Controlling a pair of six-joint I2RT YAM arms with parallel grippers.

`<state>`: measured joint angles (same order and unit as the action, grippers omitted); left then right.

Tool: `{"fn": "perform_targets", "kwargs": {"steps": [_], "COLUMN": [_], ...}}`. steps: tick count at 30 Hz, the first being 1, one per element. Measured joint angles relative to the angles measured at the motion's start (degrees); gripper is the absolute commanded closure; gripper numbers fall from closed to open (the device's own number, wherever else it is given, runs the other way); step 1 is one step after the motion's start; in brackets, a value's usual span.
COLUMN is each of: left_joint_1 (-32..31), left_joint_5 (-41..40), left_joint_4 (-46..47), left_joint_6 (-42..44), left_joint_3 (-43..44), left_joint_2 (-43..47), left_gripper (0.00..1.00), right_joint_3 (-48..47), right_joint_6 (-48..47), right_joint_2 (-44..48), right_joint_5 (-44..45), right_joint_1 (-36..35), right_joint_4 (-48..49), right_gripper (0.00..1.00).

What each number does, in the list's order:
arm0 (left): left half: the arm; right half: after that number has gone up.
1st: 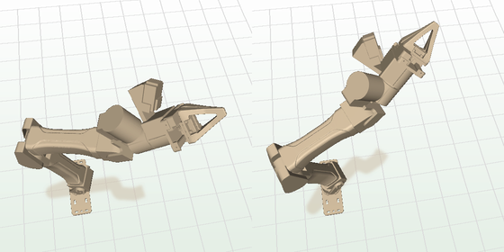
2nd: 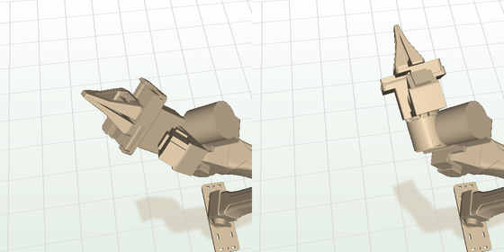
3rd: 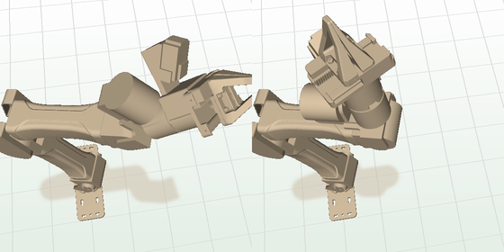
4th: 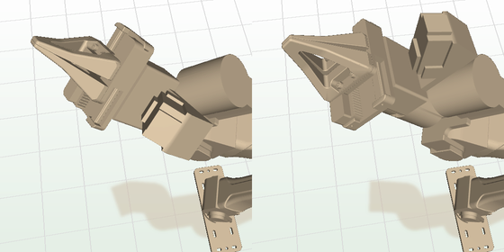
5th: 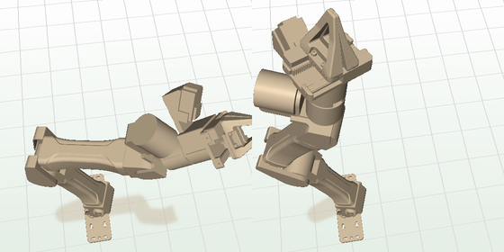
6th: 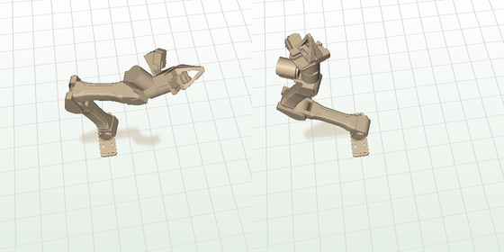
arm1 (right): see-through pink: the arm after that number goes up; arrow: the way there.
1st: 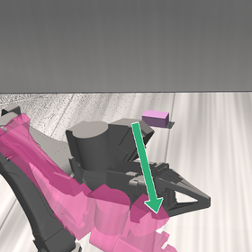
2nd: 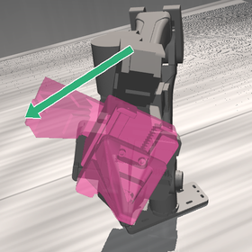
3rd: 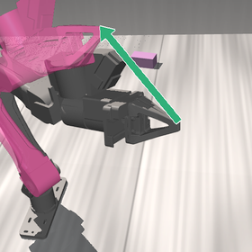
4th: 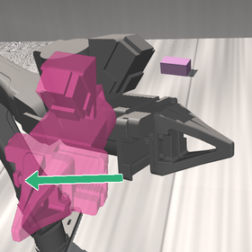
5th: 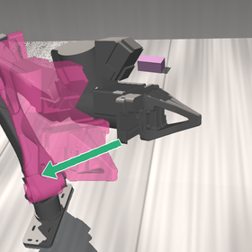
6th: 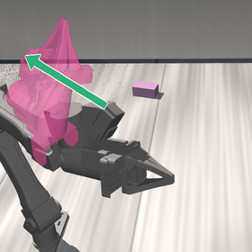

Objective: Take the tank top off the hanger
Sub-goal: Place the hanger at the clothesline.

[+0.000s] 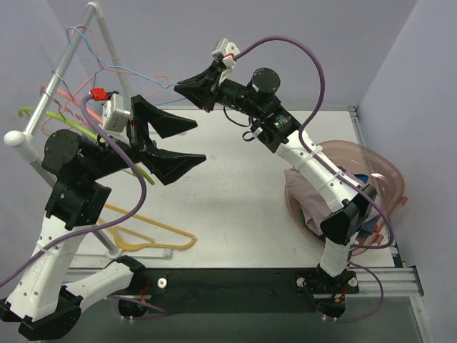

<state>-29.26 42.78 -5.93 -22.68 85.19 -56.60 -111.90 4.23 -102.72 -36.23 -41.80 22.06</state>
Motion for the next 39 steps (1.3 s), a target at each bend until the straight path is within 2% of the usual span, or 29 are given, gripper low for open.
{"fn": "perform_targets", "kwargs": {"steps": [12,13,18,20,23,26,31,34,39], "left_joint_1": [0.0,0.0,0.0,0.0,0.0,0.0,0.07,0.09,0.11], "left_joint_5": [0.11,0.09,-0.5,-1.2,-2.51,-4.63,-8.72,-11.3,-15.02], "left_joint_4": [-0.37,-0.44,-1.05,-1.66,-4.15,-7.82,-11.76,-14.73,-19.98], "left_joint_6": [1.11,1.31,2.45,3.19,5.05,6.99,9.16,9.97,11.13], "left_joint_3": [0.02,0.02,0.02,0.02,0.55,2.43,5.07,7.41,11.89], "left_joint_2": [-0.31,-0.33,-0.33,-0.33,-0.5,-0.87,-0.22,0.26,1.07], "left_gripper": [0.03,0.03,0.03,0.03,0.03,0.03,0.03,0.03,0.03], "right_joint_3": [-6.69,-6.69,-4.96,-2.25,6.73,17.57,34.62,40.54,50.86], "right_joint_6": [3.06,3.3,5.35,6.6,8.87,9.75,10.95,12.11,14.03], "right_joint_2": [-7.41,-7.91,-8.85,-8.11,-4.44,1.4,15.32,23.41,34.23], "right_joint_5": [-3.23,-3.21,-2.71,-1.99,-0.07,2.56,9.62,15.67,27.02], "right_joint_1": [0.85,0.85,0.87,0.92,1.01,1.01,0.81,-0.42,-7.58], "right_joint_4": [0.46,0.57,2.27,3.87,5.64,5.99,3.98,0.7,-4.22], "right_gripper": [0.99,0.96,0.66,0.58,0.49,0.44,0.43,0.43,0.44]}}
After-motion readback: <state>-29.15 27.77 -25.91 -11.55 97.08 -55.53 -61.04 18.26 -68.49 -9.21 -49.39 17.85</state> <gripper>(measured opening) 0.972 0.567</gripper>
